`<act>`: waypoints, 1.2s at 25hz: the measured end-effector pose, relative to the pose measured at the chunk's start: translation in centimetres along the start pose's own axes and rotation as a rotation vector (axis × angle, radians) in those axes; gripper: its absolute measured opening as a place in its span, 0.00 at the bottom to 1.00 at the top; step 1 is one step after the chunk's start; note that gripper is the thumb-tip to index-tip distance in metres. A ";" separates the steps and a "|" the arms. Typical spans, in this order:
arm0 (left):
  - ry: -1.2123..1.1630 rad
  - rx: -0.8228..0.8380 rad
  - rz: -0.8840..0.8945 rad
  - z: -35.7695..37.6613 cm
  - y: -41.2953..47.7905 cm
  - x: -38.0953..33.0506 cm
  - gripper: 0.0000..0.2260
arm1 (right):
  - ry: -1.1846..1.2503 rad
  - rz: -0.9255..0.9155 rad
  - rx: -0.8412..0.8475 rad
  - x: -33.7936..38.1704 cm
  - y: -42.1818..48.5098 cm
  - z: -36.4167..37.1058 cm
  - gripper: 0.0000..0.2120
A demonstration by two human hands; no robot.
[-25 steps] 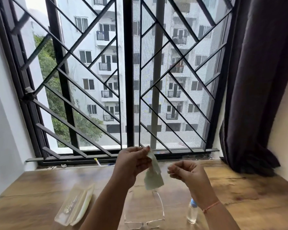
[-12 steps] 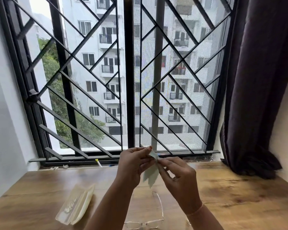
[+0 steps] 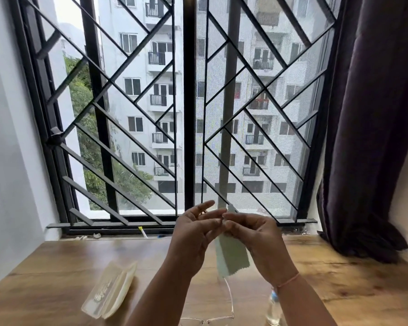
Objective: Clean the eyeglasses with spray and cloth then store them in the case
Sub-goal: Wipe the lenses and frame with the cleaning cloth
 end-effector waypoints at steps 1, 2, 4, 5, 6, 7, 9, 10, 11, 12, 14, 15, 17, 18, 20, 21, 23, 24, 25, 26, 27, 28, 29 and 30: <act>0.009 0.000 0.008 0.0 -0.1 -0.1 0.18 | 0.021 -0.022 0.010 0.2 -0.1 0.1 0.11; 0.012 -0.002 0.012 0.0 -0.1 -0.2 0.19 | 0.035 -0.042 0.001 0.4 -0.1 0.2 0.11; 0.011 -0.006 0.013 -0.1 -0.2 -0.3 0.19 | 0.038 -0.057 -0.024 0.6 -0.1 0.3 0.13; 0.019 -0.006 0.015 -0.1 -0.2 -0.3 0.19 | 0.049 -0.050 -0.026 0.6 -0.1 0.3 0.14; 0.043 -0.010 0.027 -0.1 -0.4 -0.3 0.18 | 0.073 -0.032 -0.026 0.6 -0.2 0.4 0.14; 0.096 -0.023 0.052 -0.2 -0.5 -0.4 0.17 | 0.106 -0.010 -0.026 0.6 -0.3 0.5 0.14; 0.277 -0.083 0.131 -0.5 -0.7 -0.5 0.14 | 0.178 0.048 -0.044 0.5 -0.4 0.6 0.12; 0.364 -0.107 0.169 -0.6 -0.9 -0.4 0.12 | 0.213 0.077 -0.060 0.4 -0.4 0.6 0.10; 0.423 -0.117 0.191 -0.8 -1.0 -0.3 0.09 | 0.246 0.098 -0.071 0.3 -0.3 0.5 0.09; 0.454 -0.114 0.195 -0.8 -1.1 0.0 0.06 | 0.270 0.115 -0.081 0.3 -0.2 0.4 0.08; 0.450 -0.051 0.157 -0.6 -1.4 0.3 0.05 | 0.294 0.131 -0.100 0.5 0.0 0.2 0.08; 0.443 0.002 0.140 -0.4 -1.6 0.4 0.05 | 0.297 0.136 -0.106 0.6 0.0 0.1 0.08; 0.474 0.070 0.144 0.0 -1.8 0.4 0.05 | 0.279 0.139 -0.100 0.9 0.0 -0.1 0.09; 0.488 0.062 0.153 0.1 -1.8 0.4 0.04 | 0.268 0.141 -0.092 1.1 -0.1 -0.2 0.09; 0.489 0.007 0.164 0.1 -1.7 0.3 0.04 | 0.240 0.139 -0.074 1.2 -0.1 -0.4 0.11; 0.477 -0.015 0.154 0.0 -1.7 0.3 0.06 | 0.222 0.137 -0.069 1.2 -0.1 -0.5 0.10; 0.445 -0.038 0.133 0.0 -1.9 0.3 0.06 | 0.184 0.134 -0.069 1.3 -0.2 -0.6 0.08; 0.436 -0.044 0.129 0.0 -1.9 0.4 0.06 | 0.169 0.133 -0.073 1.3 -0.2 -0.6 0.08; 0.437 -0.054 0.130 0.1 -2.0 0.4 0.06 | 0.158 0.131 -0.075 1.3 -0.2 -0.7 0.09; 0.466 -0.064 0.151 0.1 -2.1 0.4 0.07 | 0.153 0.130 -0.074 1.3 -0.3 -0.7 0.09; 0.516 -0.075 0.187 0.1 -2.2 0.4 0.08 | 0.146 0.126 -0.074 1.3 -0.3 -0.7 0.09; 0.582 -0.082 0.238 0.1 -2.1 0.2 0.10 | 0.135 0.121 -0.081 1.2 -0.2 -0.7 0.10; 0.638 -0.083 0.288 0.2 -2.1 0.1 0.11 | 0.117 0.115 -0.092 1.1 -0.1 -0.7 0.10; 0.675 -0.069 0.330 0.3 -2.1 -0.1 0.10 | 0.098 0.110 -0.102 1.1 -0.1 -0.8 0.10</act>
Point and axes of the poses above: each hand's wrist, its own y-axis towards the middle knuckle, its own z-axis out of the palm, x = y × z, the point moved 4 cm from there along y, towards the middle knuckle, and after that the axes turned 12 degrees about -y, right-handed, at the moved point
